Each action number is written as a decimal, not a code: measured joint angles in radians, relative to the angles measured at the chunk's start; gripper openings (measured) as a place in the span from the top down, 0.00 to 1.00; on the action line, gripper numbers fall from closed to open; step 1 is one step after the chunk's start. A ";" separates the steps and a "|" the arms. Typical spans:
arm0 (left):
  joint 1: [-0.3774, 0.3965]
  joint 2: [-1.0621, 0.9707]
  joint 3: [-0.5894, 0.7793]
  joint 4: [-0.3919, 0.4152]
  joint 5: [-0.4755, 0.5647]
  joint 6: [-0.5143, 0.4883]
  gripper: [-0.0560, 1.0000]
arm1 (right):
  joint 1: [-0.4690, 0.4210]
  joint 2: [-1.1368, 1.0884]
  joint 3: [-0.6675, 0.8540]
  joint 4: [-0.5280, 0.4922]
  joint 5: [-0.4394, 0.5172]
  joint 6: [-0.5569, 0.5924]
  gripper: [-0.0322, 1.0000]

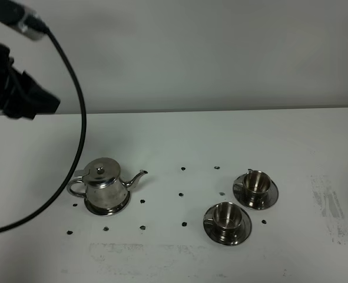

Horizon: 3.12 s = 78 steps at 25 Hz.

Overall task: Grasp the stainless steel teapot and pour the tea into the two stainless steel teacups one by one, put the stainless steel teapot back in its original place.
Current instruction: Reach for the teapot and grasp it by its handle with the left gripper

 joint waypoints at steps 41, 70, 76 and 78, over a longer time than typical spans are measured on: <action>-0.035 0.288 0.000 0.304 -0.104 0.518 0.55 | 0.000 -0.723 0.526 -0.228 0.333 0.273 0.52; -0.055 0.395 -0.001 0.296 -0.070 0.535 0.55 | -0.128 -0.725 0.527 -0.226 0.333 0.276 0.52; -0.055 0.395 -0.001 0.295 -0.071 0.515 0.55 | -0.128 -0.725 0.527 -0.227 0.333 0.276 0.52; -0.055 0.395 -0.001 0.291 -0.070 0.487 0.55 | -0.128 -0.725 0.527 -0.227 0.333 0.276 0.52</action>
